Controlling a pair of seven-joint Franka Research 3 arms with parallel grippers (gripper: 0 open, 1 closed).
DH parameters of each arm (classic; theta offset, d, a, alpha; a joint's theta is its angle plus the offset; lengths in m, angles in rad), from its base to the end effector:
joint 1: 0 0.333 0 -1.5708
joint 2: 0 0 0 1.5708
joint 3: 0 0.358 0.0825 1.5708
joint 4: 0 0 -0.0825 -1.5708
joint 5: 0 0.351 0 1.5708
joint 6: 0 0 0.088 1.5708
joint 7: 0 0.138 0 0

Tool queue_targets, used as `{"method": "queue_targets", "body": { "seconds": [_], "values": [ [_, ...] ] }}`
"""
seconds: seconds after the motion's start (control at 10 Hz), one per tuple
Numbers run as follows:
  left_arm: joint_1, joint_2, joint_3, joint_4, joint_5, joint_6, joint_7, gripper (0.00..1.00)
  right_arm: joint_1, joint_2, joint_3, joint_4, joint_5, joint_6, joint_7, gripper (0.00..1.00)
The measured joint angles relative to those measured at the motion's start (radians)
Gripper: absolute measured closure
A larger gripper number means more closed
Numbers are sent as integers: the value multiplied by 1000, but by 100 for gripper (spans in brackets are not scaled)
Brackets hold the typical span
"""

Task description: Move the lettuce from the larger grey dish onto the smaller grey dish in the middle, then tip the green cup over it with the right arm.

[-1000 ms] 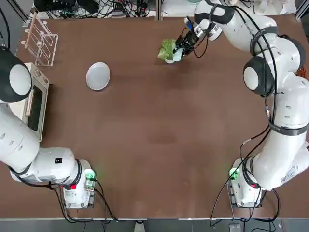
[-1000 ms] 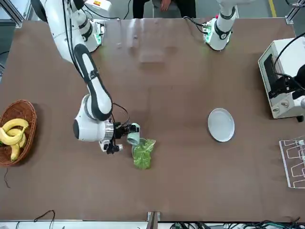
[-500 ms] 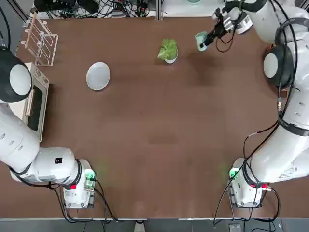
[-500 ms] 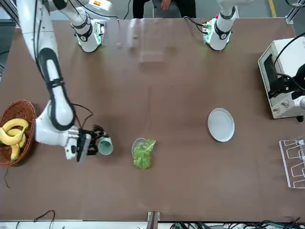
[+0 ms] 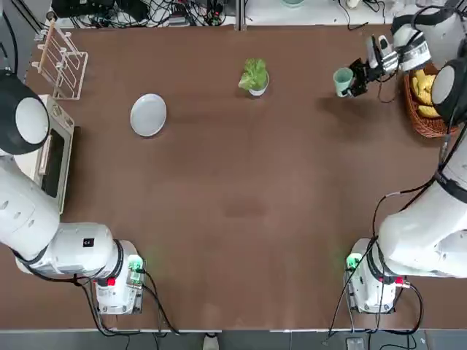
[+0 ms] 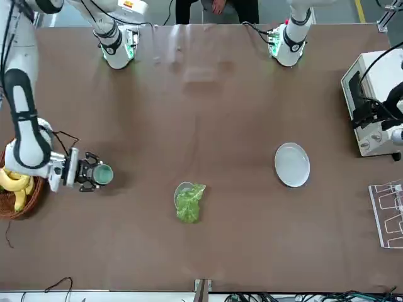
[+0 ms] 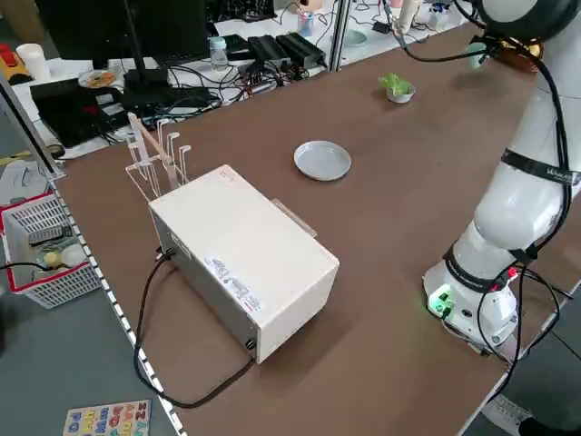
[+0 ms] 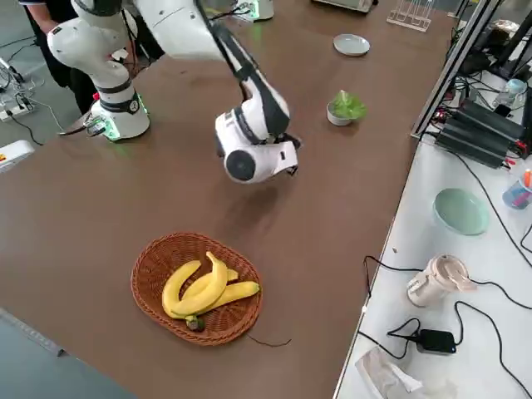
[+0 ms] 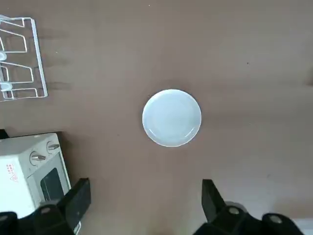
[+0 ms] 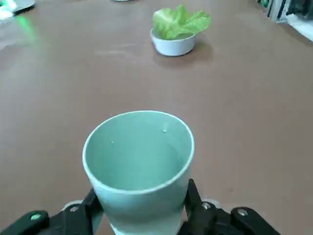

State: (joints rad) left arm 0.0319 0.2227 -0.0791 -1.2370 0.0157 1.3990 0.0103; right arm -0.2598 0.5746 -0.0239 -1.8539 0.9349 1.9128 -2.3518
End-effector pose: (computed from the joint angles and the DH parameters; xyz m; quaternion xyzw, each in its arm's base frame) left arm 0.5782 -0.0184 0.6421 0.9992 -0.0269 -0.0300 0.0004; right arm 0.5941 -0.0879 0.2394 -0.6613 -0.6143 -0.2975 0.3110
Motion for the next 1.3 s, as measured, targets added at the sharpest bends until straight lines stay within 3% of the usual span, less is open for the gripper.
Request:
{"method": "queue_targets", "body": {
  "seconds": [0.2,0.5,1.1,1.3],
  "values": [
    [9,3,4,0,0,0,0,0,-104,3,15,-26,0,-53,-189,31],
    [17,4,7,0,0,2,-2,0,-253,64,84,-44,0,-65,-366,31],
    [26,4,13,3,0,50,-1,0,-284,117,101,-41,0,-48,-370,29],
    [23,4,10,3,7,50,-1,0,-289,118,101,-41,0,-45,-369,7]
  ]
}}
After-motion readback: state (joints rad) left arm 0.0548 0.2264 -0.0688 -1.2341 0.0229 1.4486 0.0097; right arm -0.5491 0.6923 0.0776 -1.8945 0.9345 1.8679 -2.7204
